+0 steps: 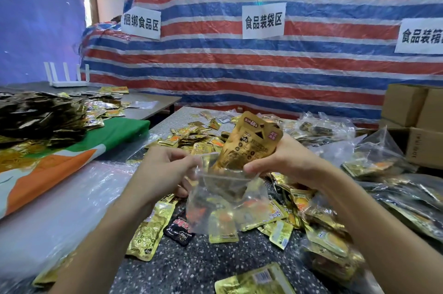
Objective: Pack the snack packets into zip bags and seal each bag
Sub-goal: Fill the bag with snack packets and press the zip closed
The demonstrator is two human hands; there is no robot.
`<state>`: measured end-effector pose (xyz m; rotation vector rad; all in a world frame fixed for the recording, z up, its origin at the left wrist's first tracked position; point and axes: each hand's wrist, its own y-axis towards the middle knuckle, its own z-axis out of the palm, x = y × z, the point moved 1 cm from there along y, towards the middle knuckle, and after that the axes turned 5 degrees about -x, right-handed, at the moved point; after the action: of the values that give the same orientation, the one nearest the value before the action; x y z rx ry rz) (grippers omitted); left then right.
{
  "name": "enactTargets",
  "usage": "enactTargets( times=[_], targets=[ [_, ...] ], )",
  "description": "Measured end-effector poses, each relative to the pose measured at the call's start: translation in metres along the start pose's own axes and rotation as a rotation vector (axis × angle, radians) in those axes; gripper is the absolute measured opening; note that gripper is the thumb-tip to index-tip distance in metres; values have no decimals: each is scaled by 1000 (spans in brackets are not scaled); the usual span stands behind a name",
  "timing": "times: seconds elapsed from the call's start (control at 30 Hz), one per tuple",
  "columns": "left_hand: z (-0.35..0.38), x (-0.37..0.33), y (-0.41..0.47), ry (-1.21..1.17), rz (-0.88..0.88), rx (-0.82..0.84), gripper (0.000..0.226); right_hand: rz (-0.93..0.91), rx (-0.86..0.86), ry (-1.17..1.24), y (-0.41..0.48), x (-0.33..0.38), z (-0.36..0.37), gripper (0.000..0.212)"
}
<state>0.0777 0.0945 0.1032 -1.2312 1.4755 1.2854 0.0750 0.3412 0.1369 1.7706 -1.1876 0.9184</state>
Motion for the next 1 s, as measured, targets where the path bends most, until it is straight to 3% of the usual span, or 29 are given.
enactTargets(
  times=[0.1,0.23,0.6,0.77,0.9,1.0],
  targets=[
    [7,-5,3,-26,62,-86,20,-27,-11,0,0,4,-7,36],
    [13,-12,6,-60,130,-136,23,-55,-63,5,-1,12,-12,46],
    [13,-6,13,-32,142,-14,22,-60,-187,71,-12,14,-11,38],
    [10,6,19,-102,73,35,41,-58,-296,60,-10,10,-8,34],
    [1,38,38,239,125,-146,16,-59,-380,84,-9,5,-6,43],
    [4,72,51,525,45,-108,9,-20,-426,74,-7,0,-5,48]
  ],
)
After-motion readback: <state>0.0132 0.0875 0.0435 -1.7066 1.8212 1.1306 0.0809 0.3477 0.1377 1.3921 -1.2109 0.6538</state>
